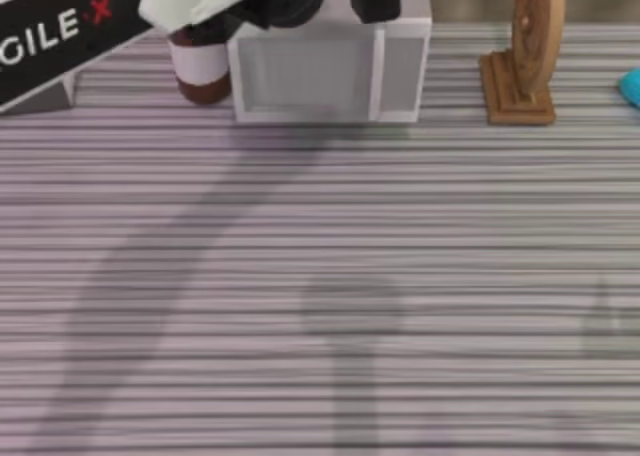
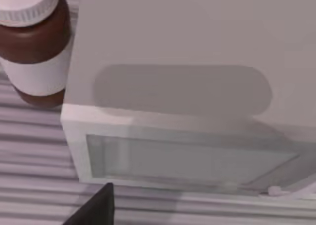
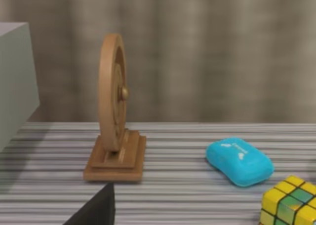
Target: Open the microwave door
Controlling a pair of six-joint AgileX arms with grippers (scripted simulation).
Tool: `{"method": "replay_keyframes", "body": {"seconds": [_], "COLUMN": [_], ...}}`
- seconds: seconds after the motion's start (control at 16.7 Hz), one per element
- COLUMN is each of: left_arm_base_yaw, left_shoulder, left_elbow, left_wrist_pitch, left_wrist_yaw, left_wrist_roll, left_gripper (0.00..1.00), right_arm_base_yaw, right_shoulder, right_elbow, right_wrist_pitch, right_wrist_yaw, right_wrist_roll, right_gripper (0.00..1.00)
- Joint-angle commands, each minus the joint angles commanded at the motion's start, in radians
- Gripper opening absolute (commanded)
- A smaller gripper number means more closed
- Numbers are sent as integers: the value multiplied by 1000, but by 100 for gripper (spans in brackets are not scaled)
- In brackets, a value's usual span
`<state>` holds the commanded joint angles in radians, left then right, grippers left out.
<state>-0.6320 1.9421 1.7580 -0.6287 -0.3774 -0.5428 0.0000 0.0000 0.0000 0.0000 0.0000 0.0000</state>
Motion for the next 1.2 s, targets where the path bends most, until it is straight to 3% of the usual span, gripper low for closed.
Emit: {"method": "replay_keyframes", "body": {"seconds": [0.42,0.84,1.2], "left_arm_base_yaw": [-106,-100,-46], "left_shoulder": [317,339,530], "left_elbow": [267,284,402], "left_wrist_pitch": [-127,-117,-30], "left_wrist_yaw": [-65,-61,-28], "left_wrist_roll": [-82,-76,-27], "left_gripper": [100,100,100], "right_arm_base_yaw": [0,0,0], "right_shoulder": [0,0,0], "right_elbow": [0,0,0], "right_wrist_pitch": [0,0,0], "right_wrist_yaw": [0,0,0], "right_wrist_roll": [0,0,0], "right_gripper": [100,100,100]}}
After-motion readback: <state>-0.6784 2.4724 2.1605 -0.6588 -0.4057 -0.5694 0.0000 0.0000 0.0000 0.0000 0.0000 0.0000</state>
